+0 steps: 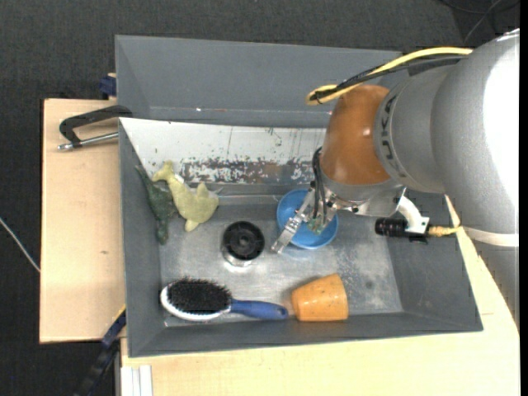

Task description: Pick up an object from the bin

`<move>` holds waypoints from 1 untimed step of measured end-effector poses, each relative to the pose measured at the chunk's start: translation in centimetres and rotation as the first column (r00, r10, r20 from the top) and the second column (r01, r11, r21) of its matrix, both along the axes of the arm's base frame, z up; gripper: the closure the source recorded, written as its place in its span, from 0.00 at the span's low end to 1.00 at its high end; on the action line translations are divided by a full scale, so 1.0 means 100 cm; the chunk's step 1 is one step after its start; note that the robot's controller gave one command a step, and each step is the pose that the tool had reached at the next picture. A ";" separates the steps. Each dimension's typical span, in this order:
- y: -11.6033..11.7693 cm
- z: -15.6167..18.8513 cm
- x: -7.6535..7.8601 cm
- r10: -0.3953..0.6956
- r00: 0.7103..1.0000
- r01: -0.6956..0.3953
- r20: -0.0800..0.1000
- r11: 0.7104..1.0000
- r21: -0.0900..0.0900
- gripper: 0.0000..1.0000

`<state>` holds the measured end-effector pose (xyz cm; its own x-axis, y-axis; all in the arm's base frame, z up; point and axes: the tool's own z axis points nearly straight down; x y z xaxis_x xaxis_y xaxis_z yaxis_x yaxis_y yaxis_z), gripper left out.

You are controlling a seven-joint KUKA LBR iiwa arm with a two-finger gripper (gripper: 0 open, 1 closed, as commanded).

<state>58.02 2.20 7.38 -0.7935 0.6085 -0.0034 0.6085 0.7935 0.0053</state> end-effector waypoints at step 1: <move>0.001 0.002 0.001 0.002 1.000 -0.002 -0.002 1.000 -0.001 0.00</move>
Offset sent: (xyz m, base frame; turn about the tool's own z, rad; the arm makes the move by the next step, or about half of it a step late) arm 0.0000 0.0000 0.0000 0.0000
